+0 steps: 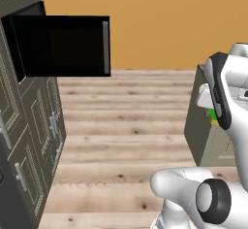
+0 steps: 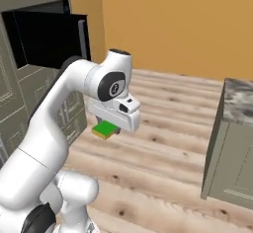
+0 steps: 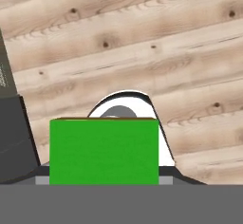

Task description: Place the sponge inside the microwave to prepare for sanitizing.

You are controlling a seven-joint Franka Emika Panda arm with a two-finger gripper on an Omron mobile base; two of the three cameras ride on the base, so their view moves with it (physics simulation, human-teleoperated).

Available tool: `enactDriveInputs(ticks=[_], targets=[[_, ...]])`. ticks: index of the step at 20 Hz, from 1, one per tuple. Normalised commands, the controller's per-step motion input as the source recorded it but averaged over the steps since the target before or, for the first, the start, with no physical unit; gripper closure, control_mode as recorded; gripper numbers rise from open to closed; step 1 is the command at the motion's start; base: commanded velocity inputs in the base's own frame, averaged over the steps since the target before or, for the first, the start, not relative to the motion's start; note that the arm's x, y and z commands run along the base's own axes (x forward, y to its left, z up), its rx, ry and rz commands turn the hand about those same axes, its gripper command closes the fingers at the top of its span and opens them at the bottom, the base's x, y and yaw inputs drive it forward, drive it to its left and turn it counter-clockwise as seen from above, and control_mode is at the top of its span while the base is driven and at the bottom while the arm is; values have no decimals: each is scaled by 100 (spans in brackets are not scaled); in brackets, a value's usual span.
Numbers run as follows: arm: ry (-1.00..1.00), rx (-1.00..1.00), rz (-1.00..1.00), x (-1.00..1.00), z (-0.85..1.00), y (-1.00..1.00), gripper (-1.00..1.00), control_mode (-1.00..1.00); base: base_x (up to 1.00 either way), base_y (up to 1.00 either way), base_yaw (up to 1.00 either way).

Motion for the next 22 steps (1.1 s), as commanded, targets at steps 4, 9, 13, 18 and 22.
enactDriveInputs(ticks=[4, 9, 13, 18, 22], targets=[[0, 0, 0, 0, 0, 0, 100, 100, 72, -25, 19], [0, 0, 0, 0, 0, 0, 100, 100, 64, -13, 11], [0, 0, 0, 0, 0, 0, 100, 100, 61, -8, 6], [0, 0, 0, 0, 0, 0, 100, 100, 70, -12, 5], [0, 0, 0, 0, 0, 0, 100, 100, 72, -10, 5]])
